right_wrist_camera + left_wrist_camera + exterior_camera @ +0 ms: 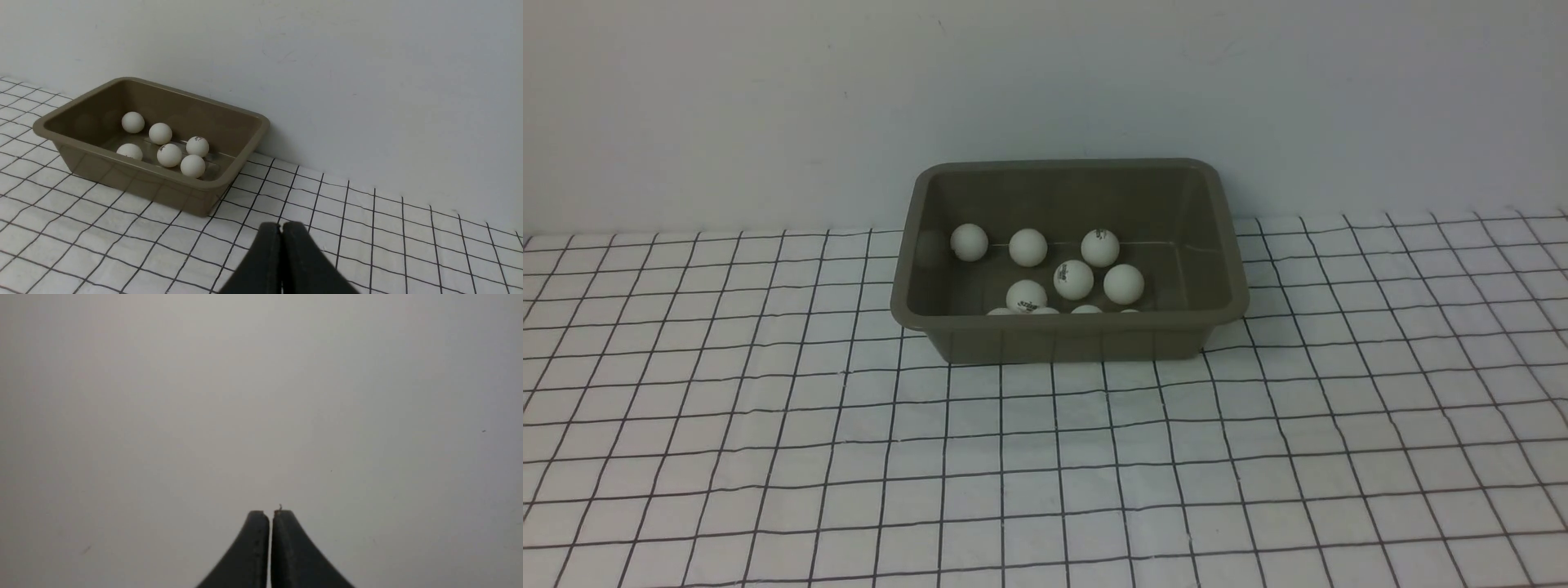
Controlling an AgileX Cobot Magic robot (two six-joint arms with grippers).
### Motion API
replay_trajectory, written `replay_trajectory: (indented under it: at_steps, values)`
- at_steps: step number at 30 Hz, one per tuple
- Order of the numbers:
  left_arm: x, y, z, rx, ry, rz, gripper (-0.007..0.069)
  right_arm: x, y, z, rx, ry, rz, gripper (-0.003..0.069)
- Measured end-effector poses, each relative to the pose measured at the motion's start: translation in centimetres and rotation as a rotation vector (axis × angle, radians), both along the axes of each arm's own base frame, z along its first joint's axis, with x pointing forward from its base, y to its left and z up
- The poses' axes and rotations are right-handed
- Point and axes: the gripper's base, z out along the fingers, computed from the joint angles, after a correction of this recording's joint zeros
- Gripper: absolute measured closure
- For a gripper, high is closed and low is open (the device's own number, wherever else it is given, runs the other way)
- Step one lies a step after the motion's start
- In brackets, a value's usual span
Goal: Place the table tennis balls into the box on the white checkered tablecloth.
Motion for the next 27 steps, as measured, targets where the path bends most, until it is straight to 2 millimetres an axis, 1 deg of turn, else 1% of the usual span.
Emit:
replay_trajectory:
  at_steps: [11,14,15,18,19,21,22,23,24,27]
  values:
    - [0.0,-0.1,0.0,0.005,-0.005,-0.012,0.0629,0.0,0.0,0.0,-0.005,0.002,0.000,0.0676]
    - [0.0,0.1,0.0,-0.003,0.002,0.008,0.0629,0.0,0.0,0.0,-0.005,0.002,0.000,0.0676]
    - [0.0,0.3,-0.1,-0.014,0.012,0.039,0.0629,0.0,0.0,0.0,-0.005,0.002,0.000,0.0676]
    - [-0.2,1.7,-0.6,-0.099,0.055,0.214,0.0629,0.0,0.0,0.0,-0.005,0.002,0.000,0.0676]
    - [-0.6,2.6,-1.0,-0.190,0.078,0.339,0.0629,0.0,0.0,0.0,-0.005,0.002,0.000,0.0676]
    - [-1.0,3.3,-1.5,-0.283,0.081,0.438,0.0629,0.0,0.0,0.0,-0.005,0.002,0.000,0.0676]
    - [-1.0,3.3,-1.6,-0.292,0.081,0.447,0.0629,0.0,0.0,0.0,-0.005,0.002,0.000,0.0676]
    - [-1.1,3.5,-2.2,-0.360,0.077,0.489,0.0629,0.0,0.0,0.0,-0.005,0.002,0.000,0.0676]
    - [-1.1,3.5,-2.3,-0.367,0.077,0.492,0.0629,0.0,0.0,0.0,-0.005,0.002,0.000,0.0676]
    - [-0.4,3.3,-3.8,-0.420,0.093,0.485,0.0629,0.0,0.0,0.0,-0.005,0.002,0.000,0.0676]
